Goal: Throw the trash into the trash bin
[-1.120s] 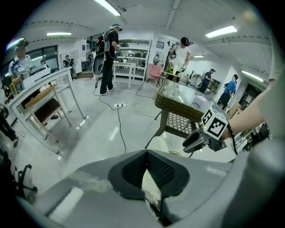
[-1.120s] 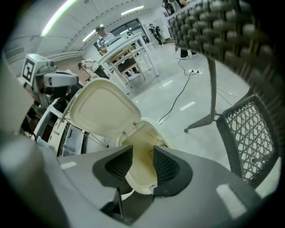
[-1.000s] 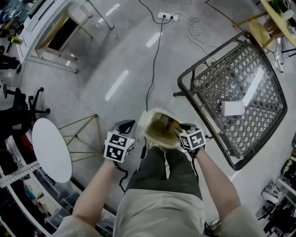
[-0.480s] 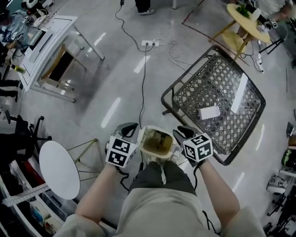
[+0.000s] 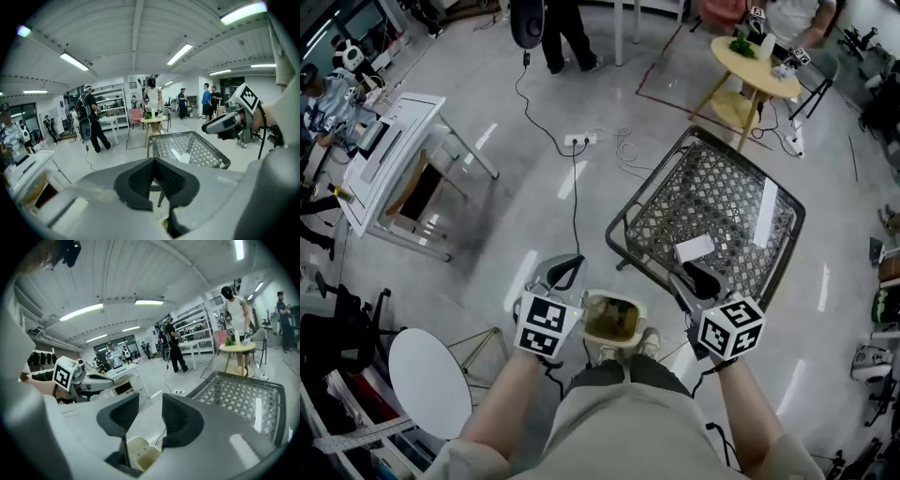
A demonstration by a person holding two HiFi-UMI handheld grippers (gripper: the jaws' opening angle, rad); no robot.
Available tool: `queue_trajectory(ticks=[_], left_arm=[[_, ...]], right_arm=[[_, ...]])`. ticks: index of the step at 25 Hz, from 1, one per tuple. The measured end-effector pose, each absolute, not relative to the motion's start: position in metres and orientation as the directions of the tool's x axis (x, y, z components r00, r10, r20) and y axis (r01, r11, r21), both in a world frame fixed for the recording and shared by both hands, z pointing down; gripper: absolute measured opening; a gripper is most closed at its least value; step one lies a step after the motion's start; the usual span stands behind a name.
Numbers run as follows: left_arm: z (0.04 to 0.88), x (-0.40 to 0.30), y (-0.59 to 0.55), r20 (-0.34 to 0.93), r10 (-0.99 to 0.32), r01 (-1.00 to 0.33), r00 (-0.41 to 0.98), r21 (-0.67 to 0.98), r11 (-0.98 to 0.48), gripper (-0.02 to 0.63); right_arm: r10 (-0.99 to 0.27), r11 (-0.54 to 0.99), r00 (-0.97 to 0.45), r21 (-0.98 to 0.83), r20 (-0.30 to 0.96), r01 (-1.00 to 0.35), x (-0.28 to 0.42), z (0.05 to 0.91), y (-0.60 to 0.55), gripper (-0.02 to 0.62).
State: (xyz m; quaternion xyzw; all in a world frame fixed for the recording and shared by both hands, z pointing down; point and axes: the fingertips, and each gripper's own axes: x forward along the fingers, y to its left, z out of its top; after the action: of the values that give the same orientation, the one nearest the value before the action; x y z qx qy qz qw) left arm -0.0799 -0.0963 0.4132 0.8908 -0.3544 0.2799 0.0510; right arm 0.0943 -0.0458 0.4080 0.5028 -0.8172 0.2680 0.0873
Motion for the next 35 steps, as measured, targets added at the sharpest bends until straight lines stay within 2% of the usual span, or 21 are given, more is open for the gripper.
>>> queue_trajectory(ticks=[7,11,15,22,29,35], left_arm=[[0.332,-0.05,-0.103,0.379,-0.642,-0.662,0.666,-0.096,-0.743,0.002],[0.281,-0.039,-0.105,0.289,-0.674,-0.646,0.68,-0.199,-0.737,0.002],[0.246,-0.027,-0.106,0.233,-0.675,-0.635,0.7,-0.229,-0.738,0.002],[0.218,-0.017,-0.102,0.154,-0.7,-0.669,0.698,-0.208,-0.713,0.002],[0.219,-0.009,-0.106,0.162,-0.701,-0.672,0.695,-0.199,-0.713,0.002],[0.232,0.005,-0.114,0.19,-0.683,-0.658,0.705,-0.183,-0.73,0.002]], right_arm=[[-0.909,0.279,-0.356,-0.321,0.216,-0.905,0.138,0.304,-0.034,0.21],[-0.956,0.231,-0.273,-0.297,0.109,-0.926,0.164,0.248,-0.021,0.224],[-0.973,0.21,-0.228,-0.299,0.027,-0.931,0.183,0.208,-0.011,0.231],[-0.986,0.162,-0.167,-0.297,-0.008,-0.941,0.208,0.19,-0.002,0.254],[-0.991,0.13,-0.136,-0.254,0.004,-0.958,0.218,0.187,-0.007,0.265],[-0.997,0.018,-0.038,-0.299,0.061,-0.954,0.241,0.215,-0.033,0.285]])
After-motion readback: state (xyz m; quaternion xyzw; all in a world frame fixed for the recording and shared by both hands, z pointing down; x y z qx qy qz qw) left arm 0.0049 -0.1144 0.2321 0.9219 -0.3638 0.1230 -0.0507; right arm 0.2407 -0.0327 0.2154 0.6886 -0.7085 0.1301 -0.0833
